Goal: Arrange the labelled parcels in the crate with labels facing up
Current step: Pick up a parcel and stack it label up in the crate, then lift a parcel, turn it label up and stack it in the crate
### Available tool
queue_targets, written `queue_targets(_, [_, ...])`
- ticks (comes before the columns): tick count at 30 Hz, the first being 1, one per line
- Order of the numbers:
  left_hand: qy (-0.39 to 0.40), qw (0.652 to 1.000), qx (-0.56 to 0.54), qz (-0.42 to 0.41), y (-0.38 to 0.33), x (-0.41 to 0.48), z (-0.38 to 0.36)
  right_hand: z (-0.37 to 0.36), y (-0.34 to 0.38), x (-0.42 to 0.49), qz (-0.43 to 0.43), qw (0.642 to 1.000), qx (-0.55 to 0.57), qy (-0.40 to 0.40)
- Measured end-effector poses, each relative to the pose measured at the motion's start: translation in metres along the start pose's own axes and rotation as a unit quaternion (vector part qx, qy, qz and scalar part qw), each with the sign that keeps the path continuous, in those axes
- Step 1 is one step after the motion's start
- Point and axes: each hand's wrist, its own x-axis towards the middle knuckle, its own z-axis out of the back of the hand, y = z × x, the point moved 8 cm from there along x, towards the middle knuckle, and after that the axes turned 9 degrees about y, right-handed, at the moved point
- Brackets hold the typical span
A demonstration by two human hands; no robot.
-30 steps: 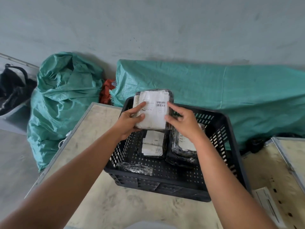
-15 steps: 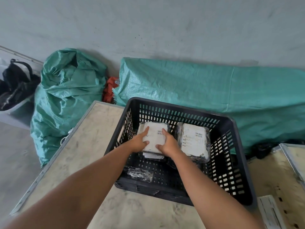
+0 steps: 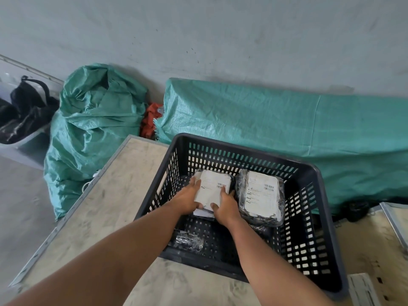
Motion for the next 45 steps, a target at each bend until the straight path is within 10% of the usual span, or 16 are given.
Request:
queue_targets(16, [0.005,1.0,-0.002,-0.005,-0.026,-0.042,0.045,0.041,0.015,-0.038,0.051,0.997,0.065,-0.001])
queue_targets(23, [0.091,0.991,0.075,-0.068,-0.022,-0.122,0.05,0.006,0.001,-0.07,0.064,0.969,0.187,0.146])
queue_targets(45, [0.131,0.981,0.141,-0.001,-0.001,-0.124,0.007,-0.025,0.03,-0.081,0.176,0.965,0.053,0.189])
